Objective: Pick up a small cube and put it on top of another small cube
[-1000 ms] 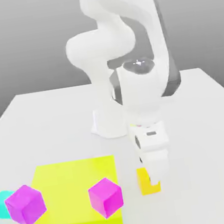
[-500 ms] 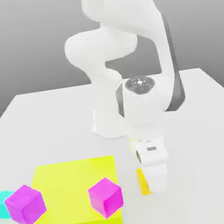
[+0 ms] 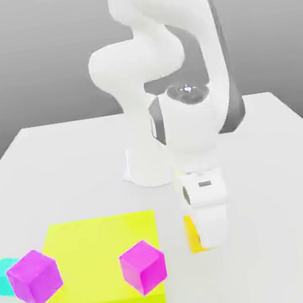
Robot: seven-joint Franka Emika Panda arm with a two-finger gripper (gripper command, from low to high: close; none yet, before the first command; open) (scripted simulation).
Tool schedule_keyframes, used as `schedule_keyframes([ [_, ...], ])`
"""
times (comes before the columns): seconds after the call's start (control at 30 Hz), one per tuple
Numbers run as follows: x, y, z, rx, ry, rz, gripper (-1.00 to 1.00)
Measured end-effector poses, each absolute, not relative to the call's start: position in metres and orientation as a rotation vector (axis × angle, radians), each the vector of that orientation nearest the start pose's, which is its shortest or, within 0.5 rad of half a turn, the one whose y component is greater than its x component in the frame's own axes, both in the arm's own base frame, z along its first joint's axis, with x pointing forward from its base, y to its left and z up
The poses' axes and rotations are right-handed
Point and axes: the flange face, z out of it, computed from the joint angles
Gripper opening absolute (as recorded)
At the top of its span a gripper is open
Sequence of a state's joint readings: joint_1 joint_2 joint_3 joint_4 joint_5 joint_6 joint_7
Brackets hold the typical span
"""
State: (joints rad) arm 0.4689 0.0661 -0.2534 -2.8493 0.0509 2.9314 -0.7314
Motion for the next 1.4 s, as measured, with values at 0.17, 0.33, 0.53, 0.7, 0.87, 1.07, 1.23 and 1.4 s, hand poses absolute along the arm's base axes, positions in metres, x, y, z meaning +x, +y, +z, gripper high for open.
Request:
schedule_keyframes([
  [0.17,0.346,0.072,0.193,-2.837,-1.36,-0.012,-1.0],
  [0.33,0.355,0.08,0.204,-2.803,-1.46,-0.011,-1.0],
  [0.53,0.428,0.066,0.245,-2.746,-1.682,-0.023,-1.0],
  [0.7,0.483,0.018,0.286,-2.745,-1.737,-0.007,-1.0],
  [0.87,0.5,-0.103,0.329,-2.862,-1.47,0.017,-1.0],
  [1.07,0.469,-0.224,0.356,-2.95,-1.113,0.006,-1.0],
  [1.23,0.477,-0.208,0.329,-2.931,-1.154,-0.004,-1.0],
  [1.4,0.474,-0.211,0.295,-2.928,-1.141,0.002,1.0],
])
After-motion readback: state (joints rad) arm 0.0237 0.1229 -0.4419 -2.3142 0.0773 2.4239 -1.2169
